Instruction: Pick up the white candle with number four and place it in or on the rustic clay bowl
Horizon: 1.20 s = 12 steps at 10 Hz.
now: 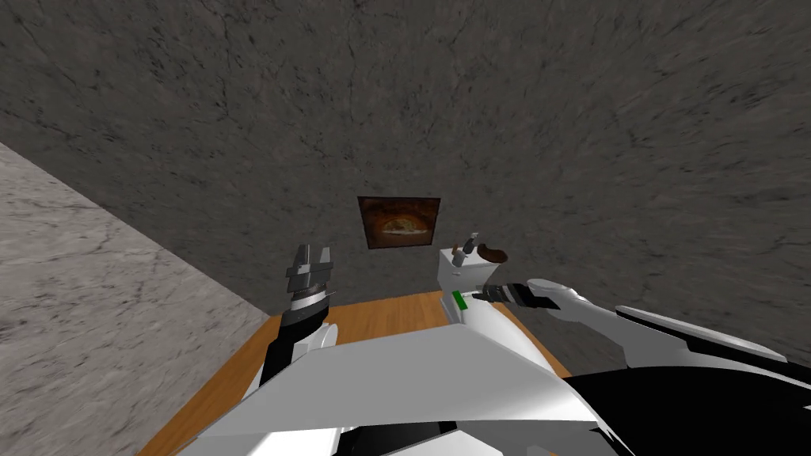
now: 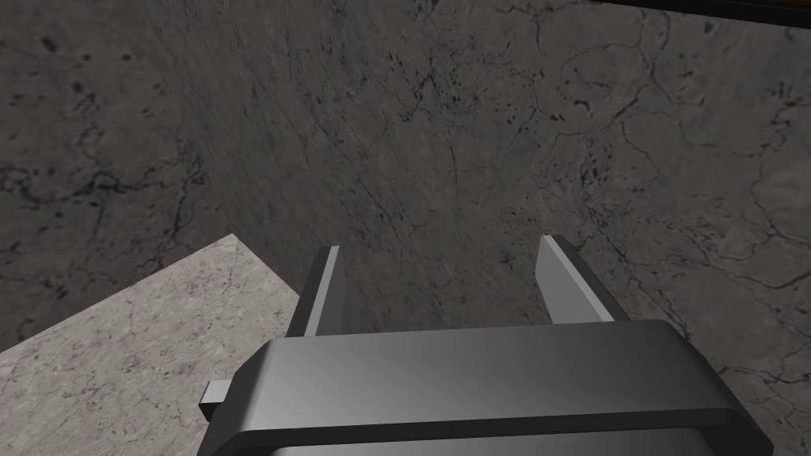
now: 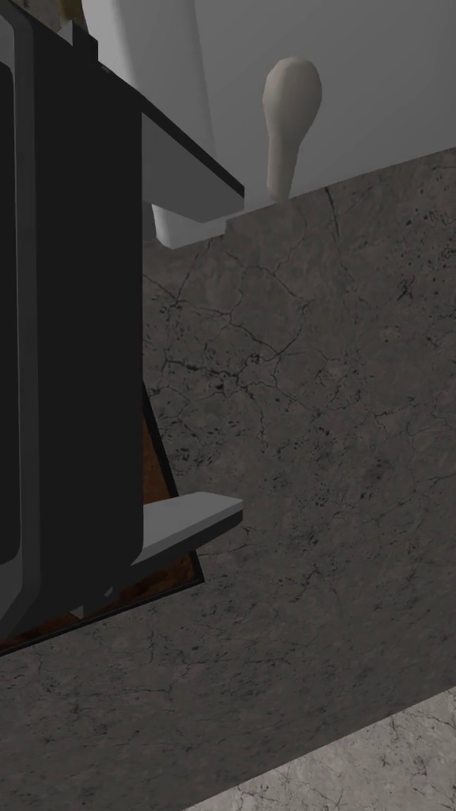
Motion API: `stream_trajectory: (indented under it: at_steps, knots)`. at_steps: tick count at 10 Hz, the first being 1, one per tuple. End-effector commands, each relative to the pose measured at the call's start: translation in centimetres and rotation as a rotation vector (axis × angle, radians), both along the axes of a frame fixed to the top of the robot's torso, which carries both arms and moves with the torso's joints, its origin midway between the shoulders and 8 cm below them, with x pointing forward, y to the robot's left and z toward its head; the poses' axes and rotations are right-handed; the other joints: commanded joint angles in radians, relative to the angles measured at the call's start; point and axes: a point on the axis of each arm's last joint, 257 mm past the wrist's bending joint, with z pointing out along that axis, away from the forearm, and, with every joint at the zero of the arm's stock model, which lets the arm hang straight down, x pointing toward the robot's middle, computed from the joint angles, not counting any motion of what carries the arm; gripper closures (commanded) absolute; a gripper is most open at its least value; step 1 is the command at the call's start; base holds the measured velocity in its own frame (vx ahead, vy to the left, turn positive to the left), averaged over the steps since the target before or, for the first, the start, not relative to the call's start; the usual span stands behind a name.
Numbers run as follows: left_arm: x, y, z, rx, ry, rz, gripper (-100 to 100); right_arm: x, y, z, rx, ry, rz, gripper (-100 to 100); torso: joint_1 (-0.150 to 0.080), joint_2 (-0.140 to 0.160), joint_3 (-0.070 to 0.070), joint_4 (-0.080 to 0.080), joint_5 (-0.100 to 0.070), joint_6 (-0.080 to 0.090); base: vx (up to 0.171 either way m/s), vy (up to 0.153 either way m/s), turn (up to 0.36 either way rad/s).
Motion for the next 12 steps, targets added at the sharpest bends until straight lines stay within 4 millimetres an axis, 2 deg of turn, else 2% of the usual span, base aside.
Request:
stream_trajectory:
  at_steps: [1, 2, 4, 5, 6, 7, 8, 11, 12]
  knots:
    - [0.0, 0.0, 0.0, 0.0, 0.0, 0.0, 0, -0.1, -1.9, 0.4, -0.038, 0.008, -0.012, -100, 0.0, 0.0, 0.0, 0.0, 0.0, 0.0, 0.001, -0.011, 0.216]
    - [0.0, 0.0, 0.0, 0.0, 0.0, 0.0, 0, -0.2, -1.9, 0.4, -0.038, 0.008, -0.014, -100, -0.001, 0.0, 0.0, 0.0, 0.0, 0.002, 0.002, -0.008, -0.04]
    - [0.0, 0.0, 0.0, 0.0, 0.0, 0.0, 0, -0.4, -6.6, 2.8, -0.152, 0.025, -0.017, -100, 0.0, 0.0, 0.0, 0.0, 0.0, 0.0, 0.001, -0.001, 0.326]
    - [0.0, 0.0, 0.0, 0.0, 0.0, 0.0, 0, -0.7, -7.6, 3.0, -0.166, 0.029, -0.035, -100, 0.0, -0.001, 0.0, 0.0, 0.0, 0.001, 0.006, -0.011, 0.227]
    - [0.0, 0.0, 0.0, 0.0, 0.0, 0.0, 0, -0.9, -9.7, 4.4, -0.217, 0.035, -0.04, -100, -0.001, 0.0, 0.0, 0.0, 0.0, 0.002, 0.006, -0.003, 0.32]
    - [0.0, 0.0, 0.0, 0.0, 0.0, 0.0, 0, -1.1, -10.0, 4.4, -0.222, 0.037, -0.049, -100, 0.0, -0.001, 0.0, 0.0, 0.0, 0.001, 0.006, -0.005, 0.136]
    - [0.0, 0.0, 0.0, 0.0, 0.0, 0.0, 0, -1.4, -12.3, 5.9, -0.273, 0.043, -0.062, -100, 0.0, -0.001, 0.0, 0.0, 0.0, 0.002, 0.007, 0.004, 0.239]
    - [0.0, 0.0, 0.0, 0.0, 0.0, 0.0, 0, -1.4, -12.3, 5.9, -0.273, 0.043, -0.062, -100, 0.0, 0.0, 0.0, 0.0, -0.001, 0.003, 0.003, 0.0, 0.029]
    - [0.0, 0.0, 0.0, 0.0, 0.0, 0.0, 0, -1.8, -14.2, 7.3, -0.317, 0.048, -0.076, -100, 0.0, 0.001, 0.0, 0.0, -0.001, 0.003, 0.001, 0.008, 0.22]
